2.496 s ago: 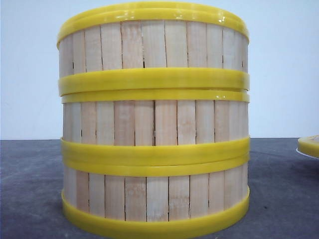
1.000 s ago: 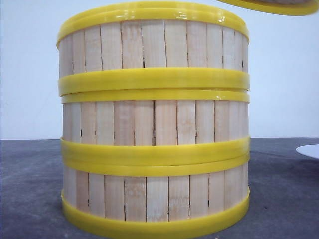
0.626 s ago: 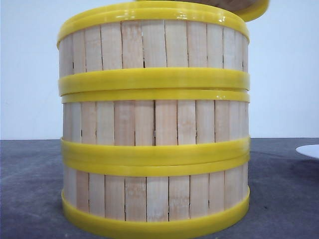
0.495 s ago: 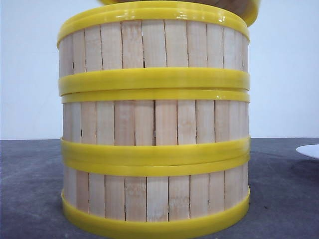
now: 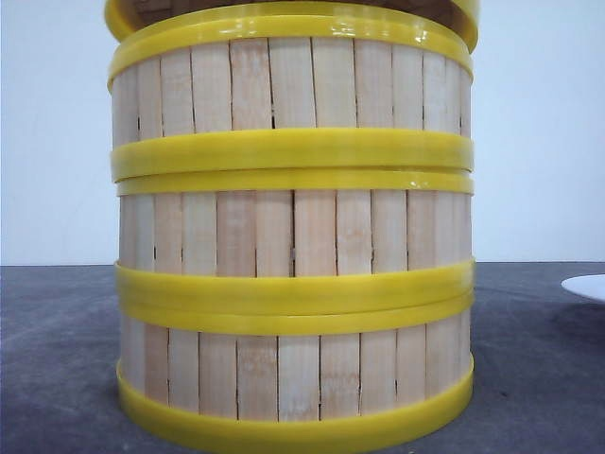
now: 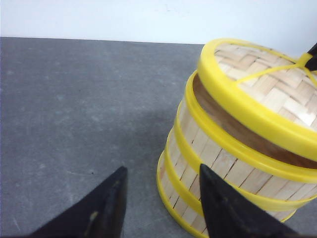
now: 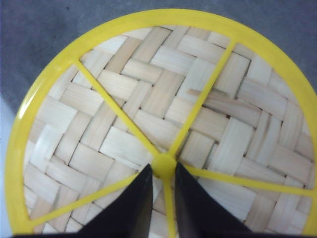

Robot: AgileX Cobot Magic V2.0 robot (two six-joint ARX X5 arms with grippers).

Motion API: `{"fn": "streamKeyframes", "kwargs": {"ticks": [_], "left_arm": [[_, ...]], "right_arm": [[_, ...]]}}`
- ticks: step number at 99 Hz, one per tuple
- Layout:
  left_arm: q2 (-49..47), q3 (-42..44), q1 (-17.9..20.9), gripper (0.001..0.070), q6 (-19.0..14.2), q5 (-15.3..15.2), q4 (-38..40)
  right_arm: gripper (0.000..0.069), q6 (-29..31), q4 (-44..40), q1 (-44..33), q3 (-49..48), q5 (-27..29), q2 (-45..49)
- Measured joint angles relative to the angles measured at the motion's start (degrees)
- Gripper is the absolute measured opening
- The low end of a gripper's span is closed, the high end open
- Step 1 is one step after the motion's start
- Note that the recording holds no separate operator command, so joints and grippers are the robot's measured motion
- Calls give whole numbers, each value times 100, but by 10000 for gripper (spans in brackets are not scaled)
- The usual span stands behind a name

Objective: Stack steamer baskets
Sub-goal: 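Carry the lid over the stack and lower it onto the top basket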

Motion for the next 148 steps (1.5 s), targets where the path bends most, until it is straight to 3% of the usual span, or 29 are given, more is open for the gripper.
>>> {"fn": "streamKeyframes", "kwargs": {"ticks": [25, 148], "left_arm": [[0, 0, 0, 269, -4, 0, 0], [0, 0, 0, 269, -15, 0, -50]], "right_arm": [[50, -35, -85, 2, 0, 306, 103], [50, -44, -39, 111, 0, 280, 219]]}}
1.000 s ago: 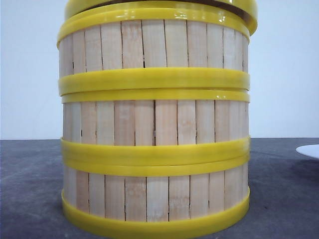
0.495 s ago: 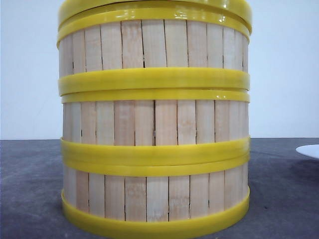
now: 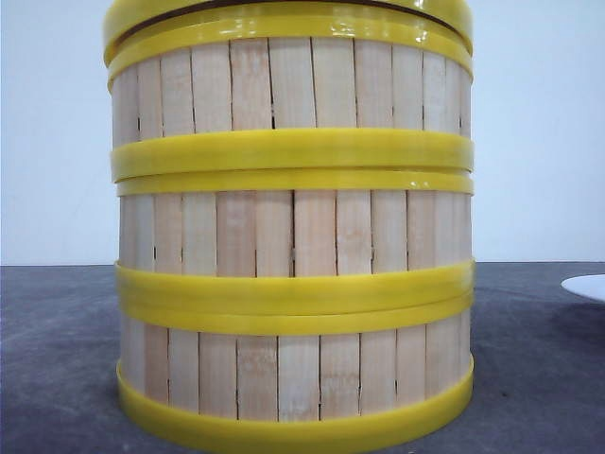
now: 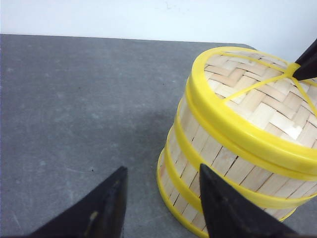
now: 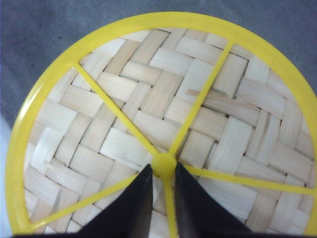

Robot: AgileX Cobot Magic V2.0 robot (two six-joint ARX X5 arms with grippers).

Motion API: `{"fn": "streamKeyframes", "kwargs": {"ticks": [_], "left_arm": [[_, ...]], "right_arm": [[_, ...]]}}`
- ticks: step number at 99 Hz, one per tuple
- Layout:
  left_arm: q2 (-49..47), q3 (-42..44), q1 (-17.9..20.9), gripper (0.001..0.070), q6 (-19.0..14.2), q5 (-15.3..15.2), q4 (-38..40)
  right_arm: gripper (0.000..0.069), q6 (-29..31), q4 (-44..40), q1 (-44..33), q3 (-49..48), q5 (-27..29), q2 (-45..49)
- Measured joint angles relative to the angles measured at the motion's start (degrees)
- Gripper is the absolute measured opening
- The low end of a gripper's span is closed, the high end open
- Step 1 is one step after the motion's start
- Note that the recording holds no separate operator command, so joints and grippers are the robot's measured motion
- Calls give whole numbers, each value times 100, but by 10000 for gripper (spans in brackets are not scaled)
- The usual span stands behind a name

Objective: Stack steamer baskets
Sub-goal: 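Carry the lid over the stack and lower it onto the top basket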

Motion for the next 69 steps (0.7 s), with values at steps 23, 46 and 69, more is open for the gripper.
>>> {"fn": "streamKeyframes", "kwargs": {"ticks": [23, 46, 69], "left_arm": [[0, 0, 0, 269, 0, 0, -35], [0, 0, 0, 269, 0, 0, -42], [0, 0, 0, 269, 0, 0, -44]], "right_arm": [[162, 0, 22, 2, 2, 44, 37], [251, 0, 74, 0, 9, 293, 37], [253, -81, 83, 2, 369, 570, 35]]}}
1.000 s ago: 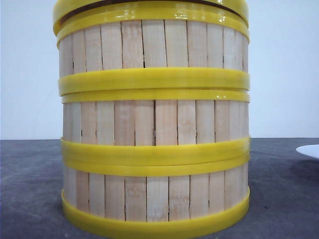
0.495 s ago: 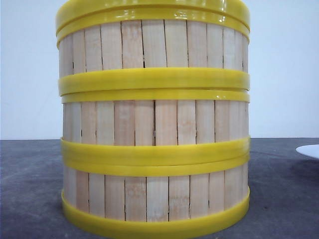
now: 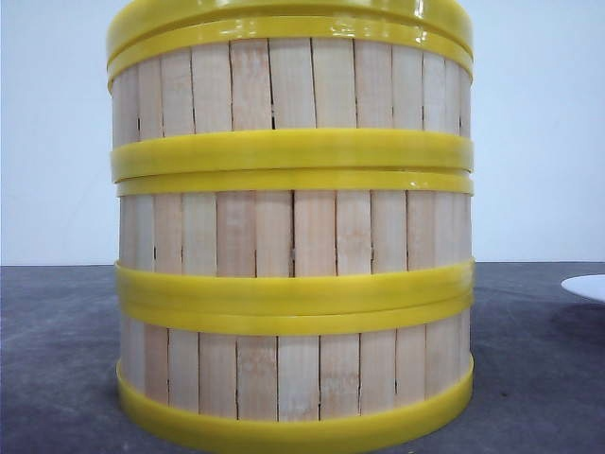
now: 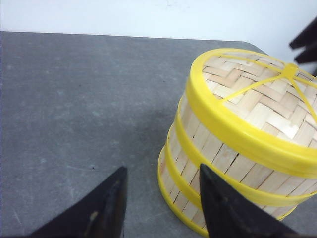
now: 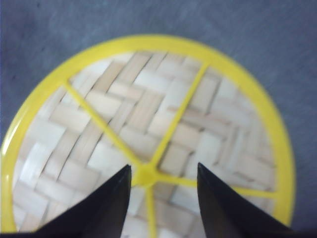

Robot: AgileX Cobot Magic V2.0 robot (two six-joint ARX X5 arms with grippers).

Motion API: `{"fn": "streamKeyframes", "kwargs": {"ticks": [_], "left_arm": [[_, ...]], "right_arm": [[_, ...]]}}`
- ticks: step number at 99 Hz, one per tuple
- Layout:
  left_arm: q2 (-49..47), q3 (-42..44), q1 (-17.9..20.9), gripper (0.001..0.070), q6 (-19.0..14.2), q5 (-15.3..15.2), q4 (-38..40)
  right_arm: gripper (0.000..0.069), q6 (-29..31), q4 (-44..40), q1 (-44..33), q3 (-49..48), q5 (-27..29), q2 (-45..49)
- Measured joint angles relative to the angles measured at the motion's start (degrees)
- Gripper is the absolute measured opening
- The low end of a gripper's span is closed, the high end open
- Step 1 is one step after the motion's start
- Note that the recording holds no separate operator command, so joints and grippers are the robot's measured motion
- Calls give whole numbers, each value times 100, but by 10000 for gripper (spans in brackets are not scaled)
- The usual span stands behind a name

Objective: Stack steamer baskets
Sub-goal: 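Carry the lid over the stack and lower it onto the top basket, then open the right gripper to release the lid on the stack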

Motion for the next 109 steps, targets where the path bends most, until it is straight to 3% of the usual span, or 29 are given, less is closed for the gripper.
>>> {"fn": "streamKeyframes", "kwargs": {"ticks": [44, 76, 92, 109], "left_arm": [[0, 0, 0, 269, 0, 0, -13], [0, 0, 0, 269, 0, 0, 13], [0, 0, 0, 269, 0, 0, 11], [0, 0, 0, 269, 0, -2, 13]], "right_arm": [[253, -26, 151, 0, 470, 1569, -1147], [253, -20, -149, 0, 442, 2146, -2105], [253, 57, -101, 0, -282, 2229, -2730], [253, 348, 339, 0, -1744, 2588, -3523]]}}
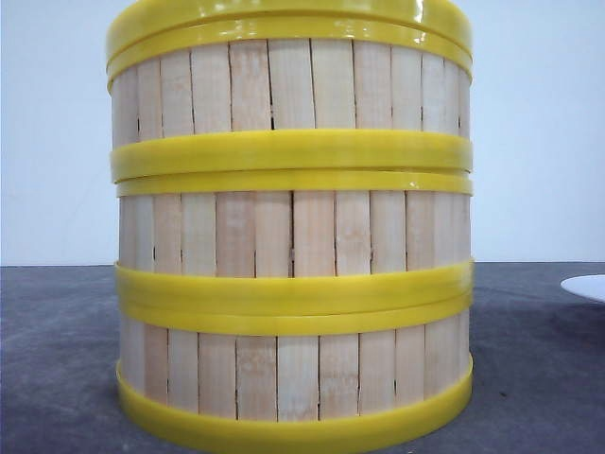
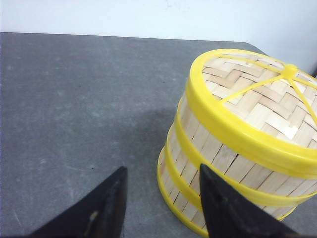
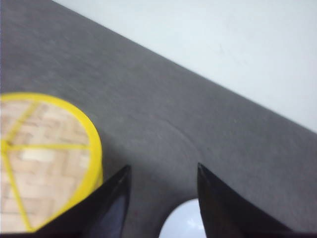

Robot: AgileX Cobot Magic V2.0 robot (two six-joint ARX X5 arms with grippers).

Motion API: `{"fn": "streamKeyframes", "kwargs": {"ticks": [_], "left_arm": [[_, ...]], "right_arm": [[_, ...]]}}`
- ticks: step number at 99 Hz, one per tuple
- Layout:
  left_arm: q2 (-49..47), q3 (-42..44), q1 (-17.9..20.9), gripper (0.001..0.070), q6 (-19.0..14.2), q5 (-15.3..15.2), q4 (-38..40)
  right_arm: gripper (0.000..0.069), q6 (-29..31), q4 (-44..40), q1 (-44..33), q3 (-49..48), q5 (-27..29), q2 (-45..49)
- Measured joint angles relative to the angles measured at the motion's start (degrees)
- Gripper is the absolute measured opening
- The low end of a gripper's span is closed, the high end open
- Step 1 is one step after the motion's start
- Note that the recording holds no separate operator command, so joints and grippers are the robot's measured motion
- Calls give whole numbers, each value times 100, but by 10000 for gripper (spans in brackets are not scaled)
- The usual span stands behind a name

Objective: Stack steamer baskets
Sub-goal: 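Open the right gripper to release the lid on the stack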

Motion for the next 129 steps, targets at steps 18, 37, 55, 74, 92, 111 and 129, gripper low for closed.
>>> {"fn": "streamKeyframes", "kwargs": {"ticks": [18, 37, 55, 74, 92, 111, 129], "left_arm": [[0, 0, 0, 269, 0, 2, 0], [0, 0, 0, 269, 0, 2, 0], [0, 0, 0, 260, 0, 0, 96], [0, 0, 0, 41, -4, -11, 127], [0, 0, 2, 28, -4, -13, 129], [0, 0, 2, 28, -4, -13, 125], [0, 0, 2, 28, -4, -13, 125]], "right_arm": [[253, 555, 542, 0, -1696, 7, -907], [253, 1036, 590, 0, -2299, 9, -1287], [253, 1147, 638, 0, -2299, 9, -1307], [46, 1176, 640, 0, -2299, 131, -1305], [6, 1178, 640, 0, -2299, 269, -1305], [5, 1180, 640, 0, -2299, 269, -1305], [5, 1180, 640, 0, -2299, 269, -1305]]}}
